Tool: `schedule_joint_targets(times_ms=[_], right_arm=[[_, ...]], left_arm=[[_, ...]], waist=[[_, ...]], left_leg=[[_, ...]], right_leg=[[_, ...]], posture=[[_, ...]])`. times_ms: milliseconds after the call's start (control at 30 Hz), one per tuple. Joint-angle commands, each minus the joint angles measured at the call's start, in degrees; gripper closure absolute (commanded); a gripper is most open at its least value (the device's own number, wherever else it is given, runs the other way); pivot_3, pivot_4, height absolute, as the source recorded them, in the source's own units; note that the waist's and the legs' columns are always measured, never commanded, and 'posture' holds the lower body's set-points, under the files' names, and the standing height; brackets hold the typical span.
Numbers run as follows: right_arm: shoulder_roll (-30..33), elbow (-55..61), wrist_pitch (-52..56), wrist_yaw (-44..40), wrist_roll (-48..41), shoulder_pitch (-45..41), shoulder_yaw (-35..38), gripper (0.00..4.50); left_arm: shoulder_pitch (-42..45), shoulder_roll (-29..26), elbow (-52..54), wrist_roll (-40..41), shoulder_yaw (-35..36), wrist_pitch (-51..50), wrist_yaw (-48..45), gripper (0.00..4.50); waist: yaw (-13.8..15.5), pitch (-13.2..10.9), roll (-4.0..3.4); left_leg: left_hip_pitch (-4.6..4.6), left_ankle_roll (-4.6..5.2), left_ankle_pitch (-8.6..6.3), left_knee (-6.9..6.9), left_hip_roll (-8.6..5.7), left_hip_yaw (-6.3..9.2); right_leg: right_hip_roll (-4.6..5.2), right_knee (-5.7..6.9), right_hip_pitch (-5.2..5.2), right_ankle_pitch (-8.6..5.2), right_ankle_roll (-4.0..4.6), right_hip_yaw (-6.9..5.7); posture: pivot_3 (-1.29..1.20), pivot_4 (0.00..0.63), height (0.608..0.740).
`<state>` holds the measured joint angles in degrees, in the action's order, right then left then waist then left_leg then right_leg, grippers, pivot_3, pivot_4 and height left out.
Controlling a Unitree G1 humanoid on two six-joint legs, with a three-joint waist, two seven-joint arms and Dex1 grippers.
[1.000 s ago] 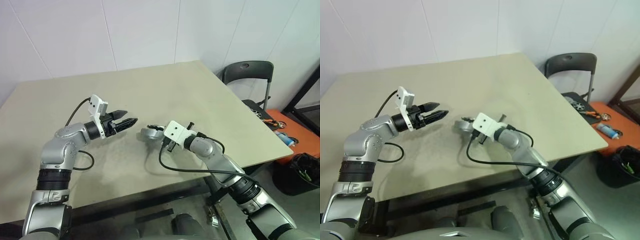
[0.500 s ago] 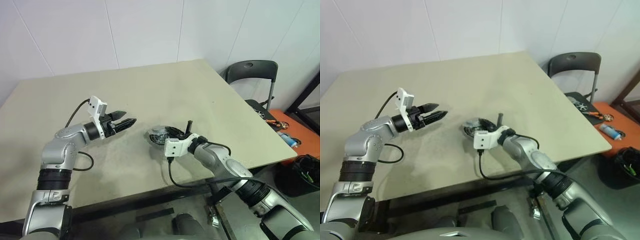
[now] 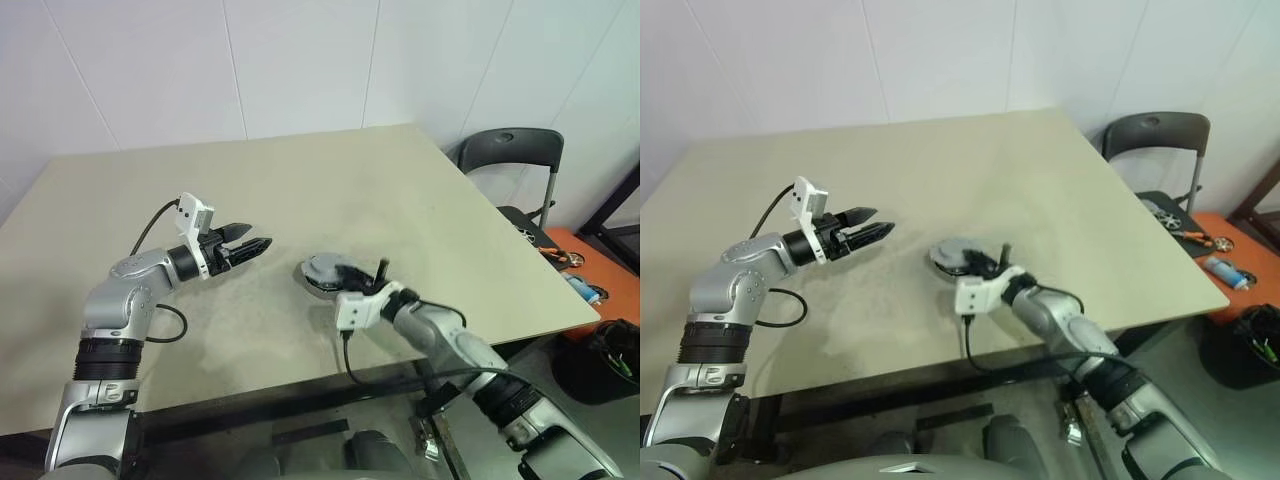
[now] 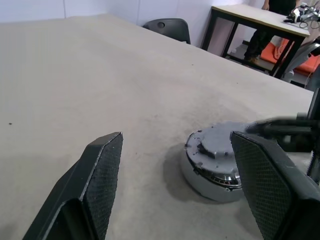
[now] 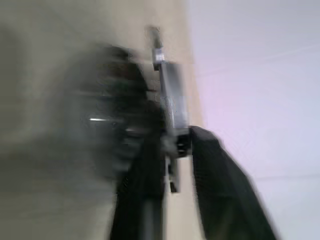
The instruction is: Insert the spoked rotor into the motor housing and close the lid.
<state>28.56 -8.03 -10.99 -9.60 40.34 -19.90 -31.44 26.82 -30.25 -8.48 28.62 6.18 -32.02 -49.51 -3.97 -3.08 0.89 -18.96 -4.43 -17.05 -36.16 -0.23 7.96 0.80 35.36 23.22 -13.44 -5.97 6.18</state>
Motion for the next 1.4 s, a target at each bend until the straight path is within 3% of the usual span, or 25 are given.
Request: schedule_joint_targets(times_ms=[33,267,600,733,1033,1267,1333,1400], right_arm=[[-0.9,-3.0,1.9,-2.2,4.9,0.6,-3.1,2.55],[0.5,-4.9,-0.2,-1.6,5.7,-0.1,-0.9,2.55],[1.8,-8.9,-3.4,0.2,4.6,-3.5,2.4,2.55],[1.5,-6.6,-4.7,-0.1,-0.5,-4.2,5.8,2.55],[6.8,2.4,-11.4,-3.4,-2.9,0.8,7.8,2.55],[8.7,0.8,-12.4,-3.0,-2.9,2.2,9.7,2.55],[7.2,0.3,-10.0,-4.1,-6.4,2.0,11.9,2.55],[2.4,2.2,0.1,-10.9,-19.2,1.8,17.0,2.55]], left_arm=[[0.9,0.0,1.0,-0.1,0.8,1.2,0.2,0.86],[0.6,0.0,1.3,-0.2,0.9,1.3,0.3,0.86],[0.5,0.8,1.6,-0.5,0.5,1.5,0.5,0.86],[-0.1,0.8,2.2,-0.2,0.5,1.1,0.5,0.86],[-0.5,0.7,1.9,-0.2,0.4,1.2,0.1,0.86],[-0.4,1.2,1.6,-0.3,0.2,1.4,0.1,0.86],[-0.5,1.3,1.6,-0.4,0.2,1.4,0.1,0.86],[-0.8,1.3,1.9,-0.5,0.1,1.4,0.2,0.86]], waist=[[-0.3,0.1,0.13],[-0.1,0.2,0.32],[0.0,0.2,0.33],[0.0,0.2,0.32],[-0.1,0.1,0.27],[0.0,0.1,0.28],[0.0,0.1,0.29],[-0.1,0.1,0.31]], left_leg=[[0.08,0.00,0.00,-0.01,0.00,-0.06],[0.96,0.00,0.00,-0.09,0.01,-0.05],[0.79,-0.01,0.00,-0.10,0.00,-0.03],[0.79,-0.01,0.00,-0.17,-0.01,-0.03],[0.49,0.02,-0.02,0.10,0.00,-0.01],[0.52,0.03,-0.02,-0.04,-0.01,-0.03],[0.56,0.03,-0.02,-0.06,-0.01,-0.04],[0.58,0.03,-0.02,-0.06,-0.01,-0.04]], right_leg=[[-0.01,0.03,-0.02,0.00,0.01,0.05],[-0.04,0.05,-0.96,-0.30,0.00,0.06],[-0.02,0.00,-0.84,-0.28,0.00,0.06],[-0.02,0.01,-0.88,-0.28,-0.01,0.06],[-0.02,-0.03,-0.45,-0.27,-0.04,0.06],[-0.02,-0.03,-0.54,-0.34,-0.05,0.07],[-0.02,-0.03,-0.59,-0.34,-0.05,0.08],[-0.02,-0.03,-0.61,-0.34,-0.05,0.08]], posture=[[0.00,0.000,0.740],[0.00,0.000,0.740],[0.00,0.000,0.740],[0.00,0.000,0.740],[0.00,0.000,0.740],[0.00,0.000,0.740],[0.00,0.000,0.740],[0.00,0.000,0.740]])
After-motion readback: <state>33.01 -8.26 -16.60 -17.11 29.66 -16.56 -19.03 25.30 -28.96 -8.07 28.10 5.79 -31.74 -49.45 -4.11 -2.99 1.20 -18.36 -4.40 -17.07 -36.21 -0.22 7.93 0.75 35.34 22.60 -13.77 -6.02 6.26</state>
